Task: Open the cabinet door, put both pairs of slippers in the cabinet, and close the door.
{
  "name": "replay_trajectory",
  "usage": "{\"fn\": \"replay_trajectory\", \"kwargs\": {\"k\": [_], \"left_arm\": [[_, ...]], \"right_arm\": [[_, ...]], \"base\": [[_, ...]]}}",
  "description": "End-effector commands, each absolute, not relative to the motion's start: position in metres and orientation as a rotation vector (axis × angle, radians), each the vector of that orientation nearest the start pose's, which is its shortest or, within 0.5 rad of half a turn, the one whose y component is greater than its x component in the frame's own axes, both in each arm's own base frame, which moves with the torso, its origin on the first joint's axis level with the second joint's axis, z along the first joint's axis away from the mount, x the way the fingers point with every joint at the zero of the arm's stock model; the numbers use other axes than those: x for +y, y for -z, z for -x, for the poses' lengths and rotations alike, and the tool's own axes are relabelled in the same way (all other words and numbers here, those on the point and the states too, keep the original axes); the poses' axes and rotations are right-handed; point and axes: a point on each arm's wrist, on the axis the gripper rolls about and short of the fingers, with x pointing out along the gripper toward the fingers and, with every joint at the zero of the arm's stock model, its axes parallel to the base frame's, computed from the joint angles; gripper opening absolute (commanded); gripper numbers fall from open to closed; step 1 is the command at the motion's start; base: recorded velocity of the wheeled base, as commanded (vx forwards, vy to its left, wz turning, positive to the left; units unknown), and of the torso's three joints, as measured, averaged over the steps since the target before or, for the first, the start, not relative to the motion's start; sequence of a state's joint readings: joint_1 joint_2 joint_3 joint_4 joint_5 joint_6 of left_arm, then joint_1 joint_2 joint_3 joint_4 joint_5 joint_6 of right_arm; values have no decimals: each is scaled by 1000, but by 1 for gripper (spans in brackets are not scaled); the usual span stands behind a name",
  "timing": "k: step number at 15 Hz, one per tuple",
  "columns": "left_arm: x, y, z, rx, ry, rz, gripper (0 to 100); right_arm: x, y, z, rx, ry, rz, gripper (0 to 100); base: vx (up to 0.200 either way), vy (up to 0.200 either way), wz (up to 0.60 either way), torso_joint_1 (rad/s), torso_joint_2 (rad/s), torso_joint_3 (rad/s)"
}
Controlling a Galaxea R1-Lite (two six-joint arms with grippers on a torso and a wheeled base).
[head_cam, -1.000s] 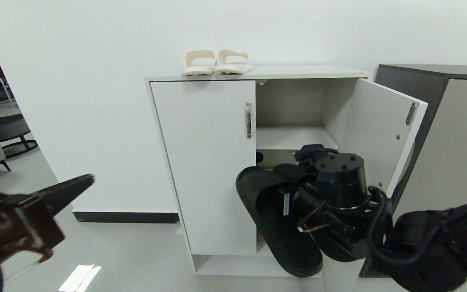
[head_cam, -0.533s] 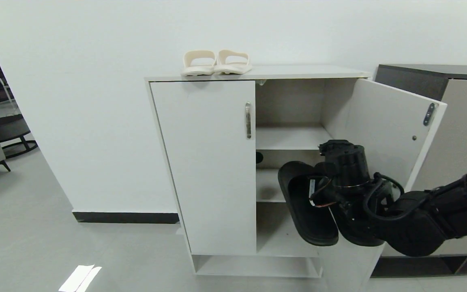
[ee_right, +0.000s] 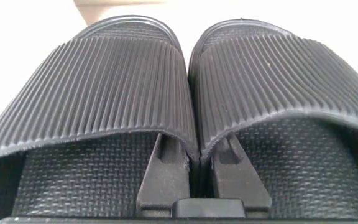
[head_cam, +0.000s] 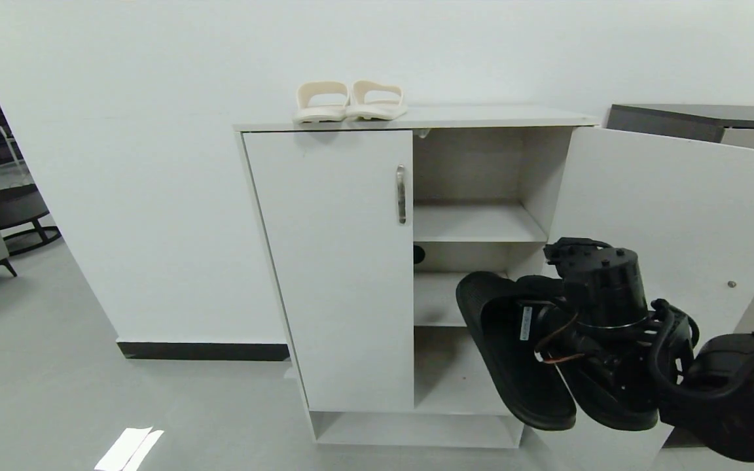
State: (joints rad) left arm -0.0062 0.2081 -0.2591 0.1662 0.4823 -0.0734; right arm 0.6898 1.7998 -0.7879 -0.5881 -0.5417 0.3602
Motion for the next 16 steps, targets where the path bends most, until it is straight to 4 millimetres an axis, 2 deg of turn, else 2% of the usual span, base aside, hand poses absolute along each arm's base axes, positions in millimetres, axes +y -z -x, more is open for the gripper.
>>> {"fn": "replay_trajectory", "kwargs": {"k": [1,2,3,5,7,8,10,11,14,16], "left_arm": [[8,-108,32,60,-597,31,0],[9,-97,27,67,-583,32,0],[7,-84,20,52,-480,34,0],[1,-81,16,41,-193,48,0],[-2,-81,16,52,-58,43,0],[-3,-80,16,59,-24,35,0],[-1,-77,16,95,-117,-30,0],[-1,-77,16,96,-107,-34,0],[-2,-77,16,90,-77,7,0],[-2,-77,16,90,-77,7,0]], "right_arm": [[196,-142,-242,377,-115,-111,0],[198,-139,-239,388,-138,-106,0],[200,-138,-235,393,-160,-105,0],[205,-132,-230,395,-210,-112,0],[209,-124,-231,393,-242,-119,0],[212,-113,-234,391,-244,-119,0],[218,-98,-240,378,-248,-123,0],[220,-90,-241,380,-249,-121,0],[223,-85,-242,375,-256,-124,0],[228,-71,-242,411,-271,-106,0]], "base": [[0,0,0,0,0,0],[0,0,0,0,0,0],[0,0,0,0,0,0],[0,0,0,0,0,0],[0,0,0,0,0,0],[0,0,0,0,0,0],[0,0,0,0,0,0],[0,0,0,0,0,0],[0,0,0,0,0,0],[0,0,0,0,0,0]]}}
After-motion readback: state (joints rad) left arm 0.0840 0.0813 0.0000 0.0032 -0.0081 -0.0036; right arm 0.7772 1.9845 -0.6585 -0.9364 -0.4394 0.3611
